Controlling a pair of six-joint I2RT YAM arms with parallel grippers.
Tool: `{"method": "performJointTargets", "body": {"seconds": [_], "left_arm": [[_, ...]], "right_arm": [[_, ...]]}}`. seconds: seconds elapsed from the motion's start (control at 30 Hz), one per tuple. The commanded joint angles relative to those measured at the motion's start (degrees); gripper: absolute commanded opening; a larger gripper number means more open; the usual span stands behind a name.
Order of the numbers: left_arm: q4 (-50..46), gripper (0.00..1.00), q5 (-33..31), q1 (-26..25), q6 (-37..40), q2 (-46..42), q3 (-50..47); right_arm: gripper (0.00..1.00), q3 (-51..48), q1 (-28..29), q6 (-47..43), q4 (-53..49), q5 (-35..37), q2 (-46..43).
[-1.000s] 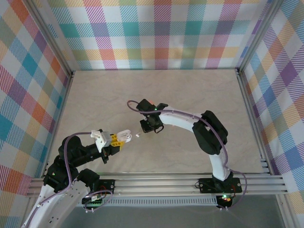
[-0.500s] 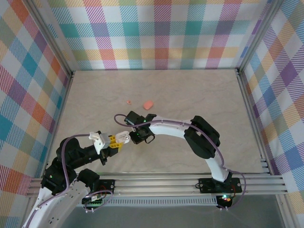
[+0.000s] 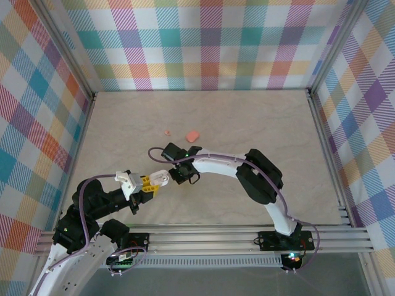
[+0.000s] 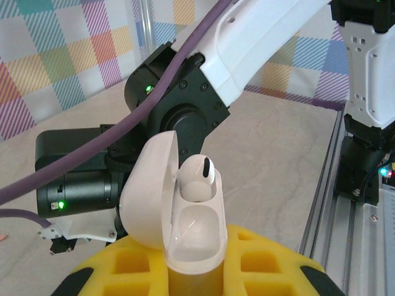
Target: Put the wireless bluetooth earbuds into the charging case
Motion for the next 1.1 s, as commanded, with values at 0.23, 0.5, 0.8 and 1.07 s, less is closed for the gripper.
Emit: {"method": "performJointTargets", "body": {"seconds": [0.23,0.5,0.8,1.07], "left_arm": [[-0.31,0.00,-0.32,0.49,1.17,-0.02,1.50],[-0.57,0.00,-0.23,0.50,1.31,-0.04,1.46],[-1.53,0.00,-0.34,0.46,1.57,-0.20,1.94],[-1.63,0.00,-0.66,0.50,1.74,-0.24,2.03]], "right_arm": [[0.21,3.84,0.11,-1.99,-1.95,1.77,3.25],[0.26,4.77,0.09,-1.51,-1.64,1.84,4.07],[0.28,7.01,0.09,-1.92,-2.28,2.21,5.70],[0.15,5.73,0.10,-2.33,-1.68,2.34,5.02]]}}
